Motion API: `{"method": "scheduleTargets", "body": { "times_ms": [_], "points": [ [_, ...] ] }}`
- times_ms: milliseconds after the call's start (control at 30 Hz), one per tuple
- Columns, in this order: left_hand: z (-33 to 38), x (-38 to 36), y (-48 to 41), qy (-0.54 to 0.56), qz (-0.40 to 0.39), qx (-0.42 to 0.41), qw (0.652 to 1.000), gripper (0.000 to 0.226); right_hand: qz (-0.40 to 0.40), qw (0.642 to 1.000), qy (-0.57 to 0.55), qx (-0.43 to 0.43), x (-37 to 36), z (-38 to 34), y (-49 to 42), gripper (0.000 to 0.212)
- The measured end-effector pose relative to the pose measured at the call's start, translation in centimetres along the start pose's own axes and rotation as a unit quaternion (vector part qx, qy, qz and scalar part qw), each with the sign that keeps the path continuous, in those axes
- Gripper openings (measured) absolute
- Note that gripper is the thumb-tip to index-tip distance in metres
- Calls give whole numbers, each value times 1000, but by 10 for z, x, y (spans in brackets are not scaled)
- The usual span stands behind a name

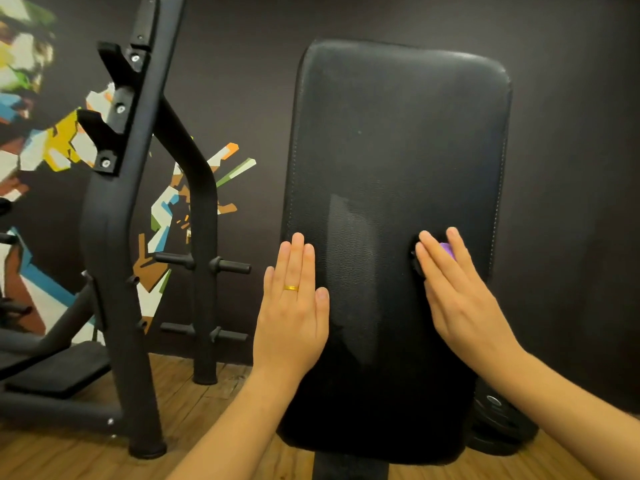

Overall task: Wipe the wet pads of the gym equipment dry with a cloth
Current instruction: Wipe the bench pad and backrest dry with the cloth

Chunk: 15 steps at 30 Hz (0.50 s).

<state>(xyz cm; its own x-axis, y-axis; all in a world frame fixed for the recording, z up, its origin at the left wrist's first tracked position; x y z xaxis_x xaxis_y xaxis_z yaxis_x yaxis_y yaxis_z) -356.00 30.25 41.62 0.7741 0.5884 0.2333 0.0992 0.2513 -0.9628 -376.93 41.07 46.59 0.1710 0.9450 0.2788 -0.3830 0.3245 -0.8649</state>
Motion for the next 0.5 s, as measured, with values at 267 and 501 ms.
{"method": "scheduleTargets", "body": {
  "times_ms": [267, 501],
  "points": [
    [1, -1, 0, -9, -1, 6, 1000, 61, 35, 995, 16, 92, -21, -67, -136, 55],
    [3, 1, -1, 1, -1, 13, 1000, 60, 26, 997, 21, 69, -17, -68, -126, 61]
  ]
}}
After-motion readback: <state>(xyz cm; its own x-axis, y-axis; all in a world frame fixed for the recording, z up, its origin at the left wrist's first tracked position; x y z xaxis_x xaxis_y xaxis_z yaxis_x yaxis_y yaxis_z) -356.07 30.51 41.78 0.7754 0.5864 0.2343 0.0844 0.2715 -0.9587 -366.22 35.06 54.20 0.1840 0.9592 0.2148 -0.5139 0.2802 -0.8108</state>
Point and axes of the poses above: each hand's wrist, its own y-axis away from the middle knuckle, its own x-axis out of the back of the hand, z = x × y, the point moved 4 cm from there along -y, towards the middle knuckle, and after that the axes turned 1 degree about -x, right-handed, at the moved point
